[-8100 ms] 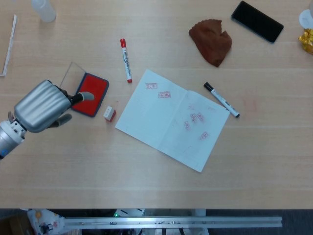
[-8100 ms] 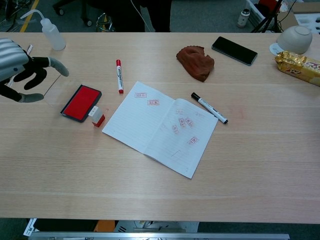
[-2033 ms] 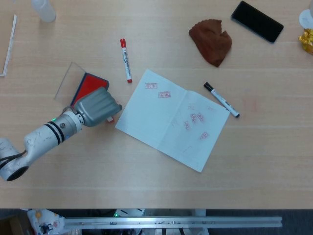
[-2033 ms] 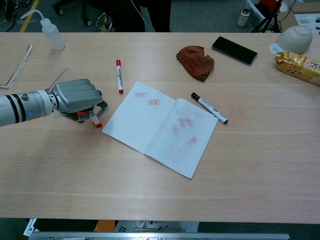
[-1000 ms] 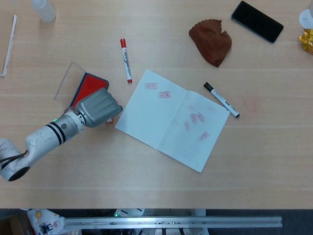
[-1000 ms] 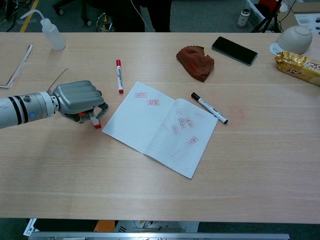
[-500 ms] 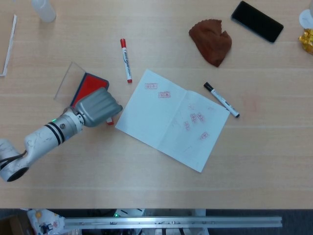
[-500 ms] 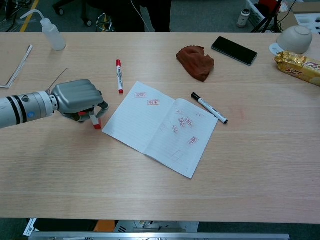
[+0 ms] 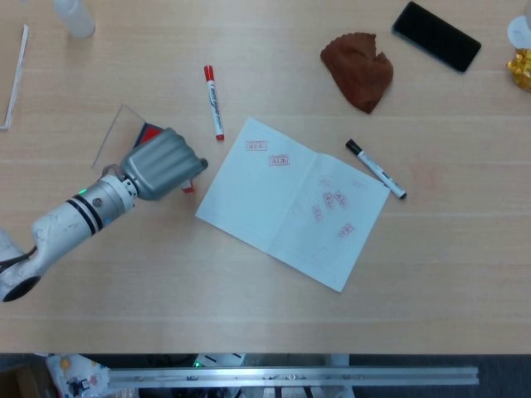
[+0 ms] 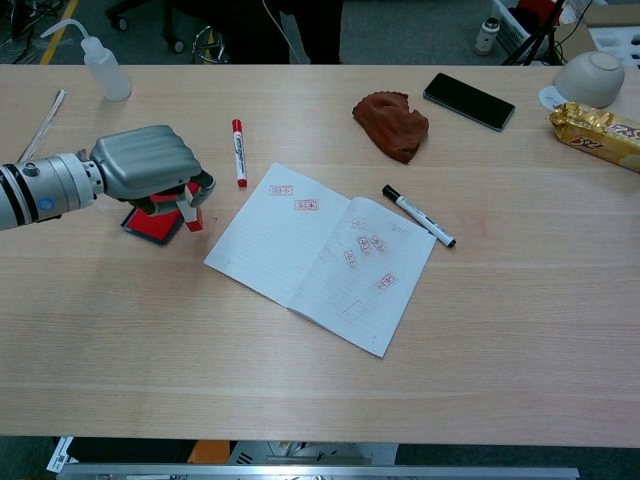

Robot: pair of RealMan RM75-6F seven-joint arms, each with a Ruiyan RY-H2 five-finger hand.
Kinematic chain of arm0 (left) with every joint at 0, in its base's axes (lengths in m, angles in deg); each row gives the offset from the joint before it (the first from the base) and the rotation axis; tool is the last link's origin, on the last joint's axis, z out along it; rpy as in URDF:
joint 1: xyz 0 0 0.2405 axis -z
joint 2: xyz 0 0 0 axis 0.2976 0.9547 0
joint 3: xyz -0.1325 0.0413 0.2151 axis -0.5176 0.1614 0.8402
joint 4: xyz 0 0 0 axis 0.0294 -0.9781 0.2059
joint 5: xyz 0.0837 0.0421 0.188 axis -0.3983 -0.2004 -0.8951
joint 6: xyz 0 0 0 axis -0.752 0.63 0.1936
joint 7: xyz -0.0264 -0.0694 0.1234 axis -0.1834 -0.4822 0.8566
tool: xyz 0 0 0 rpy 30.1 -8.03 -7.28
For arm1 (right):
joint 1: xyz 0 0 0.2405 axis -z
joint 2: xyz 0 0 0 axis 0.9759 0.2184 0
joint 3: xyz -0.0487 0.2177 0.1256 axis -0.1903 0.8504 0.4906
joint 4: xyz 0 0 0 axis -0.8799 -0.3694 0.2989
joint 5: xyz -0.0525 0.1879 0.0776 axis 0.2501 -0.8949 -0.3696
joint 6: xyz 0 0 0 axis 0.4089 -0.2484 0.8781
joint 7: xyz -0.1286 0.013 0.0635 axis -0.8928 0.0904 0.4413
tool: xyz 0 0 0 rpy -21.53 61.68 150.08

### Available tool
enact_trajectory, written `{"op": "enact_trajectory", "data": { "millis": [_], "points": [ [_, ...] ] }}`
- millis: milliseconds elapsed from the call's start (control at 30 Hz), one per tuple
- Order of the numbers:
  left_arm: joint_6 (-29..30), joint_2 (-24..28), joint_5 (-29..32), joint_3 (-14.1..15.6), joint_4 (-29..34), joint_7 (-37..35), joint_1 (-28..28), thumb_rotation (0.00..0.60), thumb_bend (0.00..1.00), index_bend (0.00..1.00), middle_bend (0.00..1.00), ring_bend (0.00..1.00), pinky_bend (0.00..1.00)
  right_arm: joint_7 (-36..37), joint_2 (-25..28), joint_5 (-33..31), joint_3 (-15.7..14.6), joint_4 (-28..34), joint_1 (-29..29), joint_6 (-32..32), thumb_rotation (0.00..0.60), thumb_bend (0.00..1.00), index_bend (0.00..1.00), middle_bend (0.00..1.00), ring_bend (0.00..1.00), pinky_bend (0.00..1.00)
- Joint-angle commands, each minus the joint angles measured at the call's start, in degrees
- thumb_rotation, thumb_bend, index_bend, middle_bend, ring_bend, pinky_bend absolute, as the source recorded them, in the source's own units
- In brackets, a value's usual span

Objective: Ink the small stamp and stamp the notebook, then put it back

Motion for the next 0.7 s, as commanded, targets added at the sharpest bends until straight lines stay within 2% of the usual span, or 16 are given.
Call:
{"op": "enact_trajectory", "data": {
  "millis": [33,233,700],
  "points": [
    [-0.28,-0.12,0.44,-0.51,-0.94,-0.02,0.31,0.6,0.36,0.6,0.97,0.94,1.0,-0.07,0.06,0.01,-0.03,0.09,0.1,0.13,0.6,0.18,0.06,0.14,0.08,0.18],
    [-0.09,-1.79,0.17,-0.64,-5.01,-1.41,0.49,0.6,0.36,0.6,0.97,0.94,1.0,-0.56,0.36,-0.11,0.0,0.72,0.41,0.59,0.6,0.18,0.06,0.14,0.08,0.18],
    [0.84,-6.67,-1.49,1.27,-16.33,-7.21,-0.18,0.6,0.36,0.6,0.97,0.94,1.0,-2.45,0.7,-0.39,0.05,2.49,0.61,0.93,0.6,0.18,0.06,0.14,0.09,0.18]
  ]
}}
